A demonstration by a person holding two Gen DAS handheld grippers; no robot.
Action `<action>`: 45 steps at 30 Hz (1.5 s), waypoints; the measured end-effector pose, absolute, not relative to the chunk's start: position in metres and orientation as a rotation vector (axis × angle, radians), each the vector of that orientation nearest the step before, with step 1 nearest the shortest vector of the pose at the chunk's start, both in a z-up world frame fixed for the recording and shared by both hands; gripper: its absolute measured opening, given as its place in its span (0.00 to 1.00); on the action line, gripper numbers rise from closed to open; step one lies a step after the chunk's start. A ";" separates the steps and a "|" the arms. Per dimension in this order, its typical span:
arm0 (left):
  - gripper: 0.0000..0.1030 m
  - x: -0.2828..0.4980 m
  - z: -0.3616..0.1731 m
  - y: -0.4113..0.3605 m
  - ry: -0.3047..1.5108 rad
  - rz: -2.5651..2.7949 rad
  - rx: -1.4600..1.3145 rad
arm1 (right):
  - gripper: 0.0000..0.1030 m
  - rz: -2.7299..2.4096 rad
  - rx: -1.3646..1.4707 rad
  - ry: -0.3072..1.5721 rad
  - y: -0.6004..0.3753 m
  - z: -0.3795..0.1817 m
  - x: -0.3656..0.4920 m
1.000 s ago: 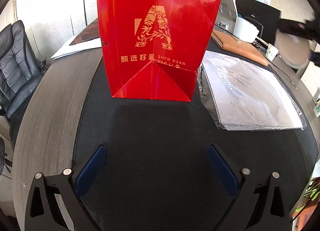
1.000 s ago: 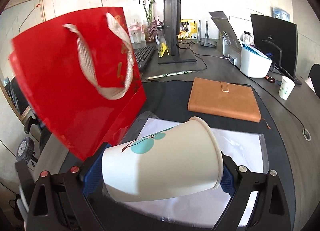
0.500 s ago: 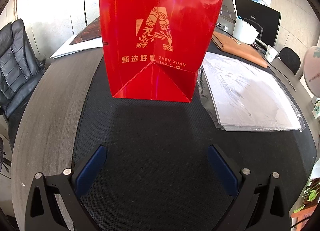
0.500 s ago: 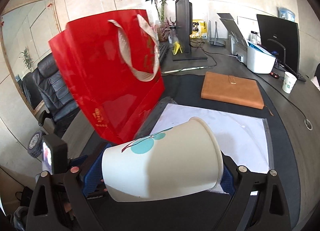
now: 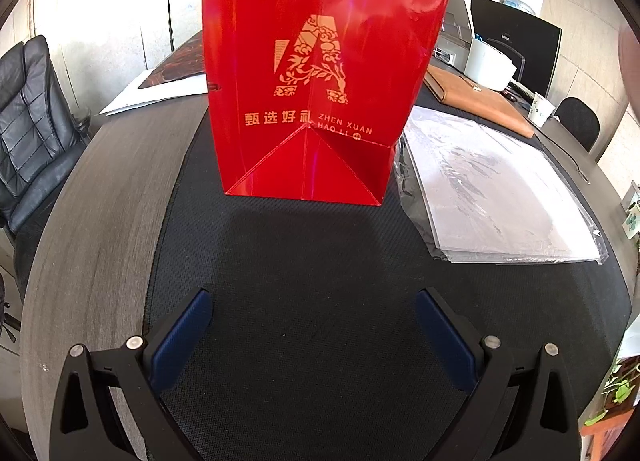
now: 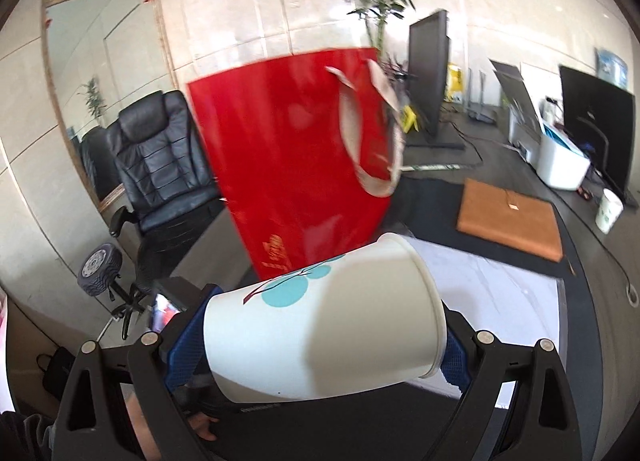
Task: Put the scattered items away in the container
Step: 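Carry the white cup over the red bag opening with the right tool, then lower the white cup into the red bag and open the right tool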
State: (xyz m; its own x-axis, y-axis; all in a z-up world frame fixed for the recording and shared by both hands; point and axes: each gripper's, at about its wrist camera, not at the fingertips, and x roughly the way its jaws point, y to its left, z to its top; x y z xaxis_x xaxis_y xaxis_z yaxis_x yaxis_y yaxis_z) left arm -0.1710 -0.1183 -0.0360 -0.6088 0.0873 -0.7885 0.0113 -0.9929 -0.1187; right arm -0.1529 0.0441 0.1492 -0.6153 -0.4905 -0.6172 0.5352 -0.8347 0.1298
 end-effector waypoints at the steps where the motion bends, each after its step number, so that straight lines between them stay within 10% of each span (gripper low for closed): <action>1: 1.00 -0.171 -0.036 -0.119 -0.181 2.773 -1.365 | 0.94 -2.396 0.880 0.091 0.041 0.152 -0.152; 26: 1.00 -0.098 0.125 -0.182 -0.222 2.975 -0.849 | 0.94 -2.346 0.644 0.159 -0.010 0.259 -0.162; 45: 1.00 -0.092 0.148 -0.189 -0.144 2.981 -0.829 | 0.94 -2.384 0.794 0.198 -0.080 0.271 -0.299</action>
State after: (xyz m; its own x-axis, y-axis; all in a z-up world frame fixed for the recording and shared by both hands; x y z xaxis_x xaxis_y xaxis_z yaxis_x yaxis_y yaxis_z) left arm -0.0916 -0.1890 0.1477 -0.8558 0.0670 -0.5130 -0.0172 -0.9947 -0.1013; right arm -0.2992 -0.0796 0.2714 -0.6332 -0.5058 -0.5858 0.5957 -0.8017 0.0484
